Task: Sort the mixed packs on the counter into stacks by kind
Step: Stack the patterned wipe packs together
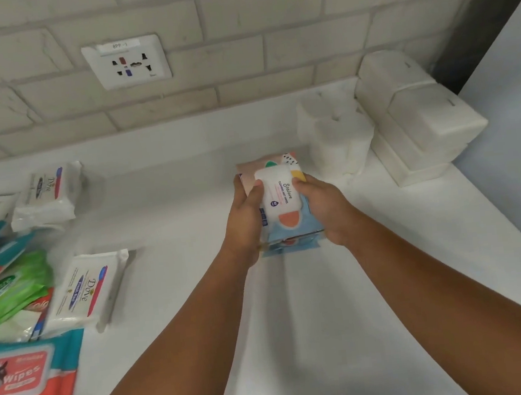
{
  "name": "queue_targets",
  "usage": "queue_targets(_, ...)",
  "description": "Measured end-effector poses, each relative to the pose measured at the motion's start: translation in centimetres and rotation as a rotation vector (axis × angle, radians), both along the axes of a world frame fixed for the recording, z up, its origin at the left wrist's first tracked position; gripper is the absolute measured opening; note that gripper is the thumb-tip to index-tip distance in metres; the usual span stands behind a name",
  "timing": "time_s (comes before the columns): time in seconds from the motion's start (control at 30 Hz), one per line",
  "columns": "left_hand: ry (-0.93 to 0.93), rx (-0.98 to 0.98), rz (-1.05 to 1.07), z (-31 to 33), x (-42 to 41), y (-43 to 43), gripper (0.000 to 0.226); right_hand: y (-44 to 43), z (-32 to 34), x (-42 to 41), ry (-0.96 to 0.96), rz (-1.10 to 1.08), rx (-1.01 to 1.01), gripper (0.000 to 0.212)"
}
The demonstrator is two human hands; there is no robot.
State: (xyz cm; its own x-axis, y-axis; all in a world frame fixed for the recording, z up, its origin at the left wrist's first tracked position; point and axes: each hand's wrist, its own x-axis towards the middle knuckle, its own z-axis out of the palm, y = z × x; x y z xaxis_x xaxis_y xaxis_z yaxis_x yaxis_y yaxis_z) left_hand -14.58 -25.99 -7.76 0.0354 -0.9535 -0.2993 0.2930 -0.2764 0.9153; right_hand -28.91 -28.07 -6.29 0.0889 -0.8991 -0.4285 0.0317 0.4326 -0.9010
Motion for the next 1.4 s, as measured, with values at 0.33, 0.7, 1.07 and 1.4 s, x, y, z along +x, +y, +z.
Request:
queue_targets(0.33, 0.067, -0.034, 0.016, -0.9, 0.0, -6.4, 0.033, -6.3, -0.9, -0.2, 0.041, 0.004, -0.053, 0.026)
queue_targets(0.7, 0.05, -0.047, 0.044, -1.4, 0.9, -11.8, 0.03, -11.7, -1.4, 1.9, 0.246, -0.058, -0.115, 0.029)
queue_targets(1.07, 0.091, -0.058, 0.101, -2.4, 1.1, -15.3, 0.039, -15.5, -0.8, 2.9, 0.281, -0.052, -0.118, 0.042)
queue_targets(1.4, -0.017, -0.074, 0.095, -2.0, 1.1, -15.4, 0.035, -15.9, -0.4, 2.8, 0.402, 0.006, -0.15, 0.038)
